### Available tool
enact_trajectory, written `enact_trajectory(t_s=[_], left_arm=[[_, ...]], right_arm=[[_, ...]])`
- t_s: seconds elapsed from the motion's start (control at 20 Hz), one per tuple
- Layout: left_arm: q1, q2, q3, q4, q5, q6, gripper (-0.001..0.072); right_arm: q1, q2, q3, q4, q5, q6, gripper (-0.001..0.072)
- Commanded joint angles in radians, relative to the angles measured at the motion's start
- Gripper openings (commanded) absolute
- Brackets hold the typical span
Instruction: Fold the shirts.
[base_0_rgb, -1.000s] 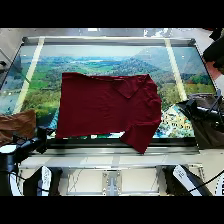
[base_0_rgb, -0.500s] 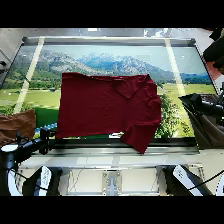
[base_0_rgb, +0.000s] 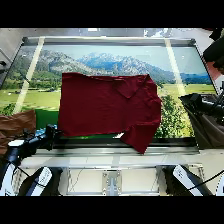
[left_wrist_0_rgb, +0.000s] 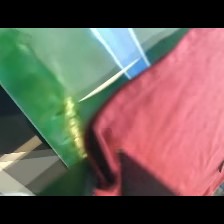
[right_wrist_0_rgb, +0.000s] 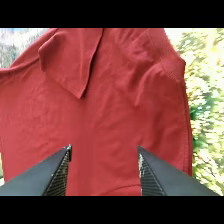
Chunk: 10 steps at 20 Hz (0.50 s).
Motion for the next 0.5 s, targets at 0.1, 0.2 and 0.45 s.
enact_trajectory(t_s=[0.1,0.2,0.45], left_arm=[[-0.029,-0.035,0.003,-0.052,0.041,0.033,0.0014],[-0.029,-0.035,0.003,-0.053,0.041,0.033,0.0013],[-0.029,-0.035,0.003,-0.054,0.041,0.076,0.0013]], right_arm=[[0.0,-0.001,-0.01,-0.207,0.063,0.061,0.045],[0.0,-0.006,-0.078,-0.315,0.063,0.158,0.0451],[0.048,-0.134,-0.256,-0.212,-0.011,0.129,0.0451]])
